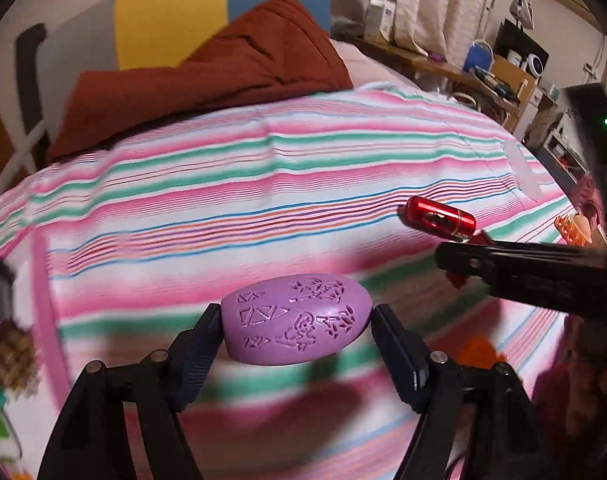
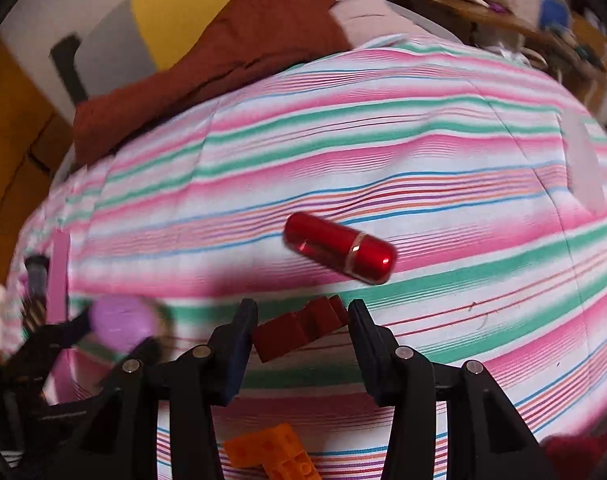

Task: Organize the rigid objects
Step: 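Carry the purple soap into the tray and open the left tool while the right tool holds the red brick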

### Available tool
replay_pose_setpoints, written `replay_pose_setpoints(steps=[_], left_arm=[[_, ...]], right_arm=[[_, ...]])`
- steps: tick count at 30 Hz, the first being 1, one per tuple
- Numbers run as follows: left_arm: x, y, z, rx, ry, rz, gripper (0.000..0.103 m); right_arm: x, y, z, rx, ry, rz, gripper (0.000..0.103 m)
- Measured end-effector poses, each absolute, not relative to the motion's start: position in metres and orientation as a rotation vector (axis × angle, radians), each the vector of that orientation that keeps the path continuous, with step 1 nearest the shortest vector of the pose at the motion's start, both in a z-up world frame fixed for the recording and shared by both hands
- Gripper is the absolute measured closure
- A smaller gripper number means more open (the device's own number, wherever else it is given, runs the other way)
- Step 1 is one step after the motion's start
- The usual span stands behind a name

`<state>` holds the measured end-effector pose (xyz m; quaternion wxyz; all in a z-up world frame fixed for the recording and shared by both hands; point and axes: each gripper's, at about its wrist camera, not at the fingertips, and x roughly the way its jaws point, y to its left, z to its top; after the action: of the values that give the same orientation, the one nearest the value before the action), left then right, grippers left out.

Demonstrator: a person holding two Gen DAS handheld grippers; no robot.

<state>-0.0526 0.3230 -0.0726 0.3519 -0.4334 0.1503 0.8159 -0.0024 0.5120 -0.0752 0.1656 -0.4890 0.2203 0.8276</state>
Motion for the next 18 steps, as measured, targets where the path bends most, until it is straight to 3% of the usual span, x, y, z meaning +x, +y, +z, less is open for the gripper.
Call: replay_pose_setpoints(steps=[10, 18], left_arm=[[-0.028, 0.252, -0.031, -1.025, 0.292, 2.269, 0.027], [-0.024, 0.204, -0.012, -0.982, 0.254, 2.353, 0.027]], right_arm=[[-0.018, 0.469, -0.091, -1.546, 0.272, 2.417, 0.055], [-0.018, 0.465, -0.093, -1.535, 0.177, 2.421, 0.056]])
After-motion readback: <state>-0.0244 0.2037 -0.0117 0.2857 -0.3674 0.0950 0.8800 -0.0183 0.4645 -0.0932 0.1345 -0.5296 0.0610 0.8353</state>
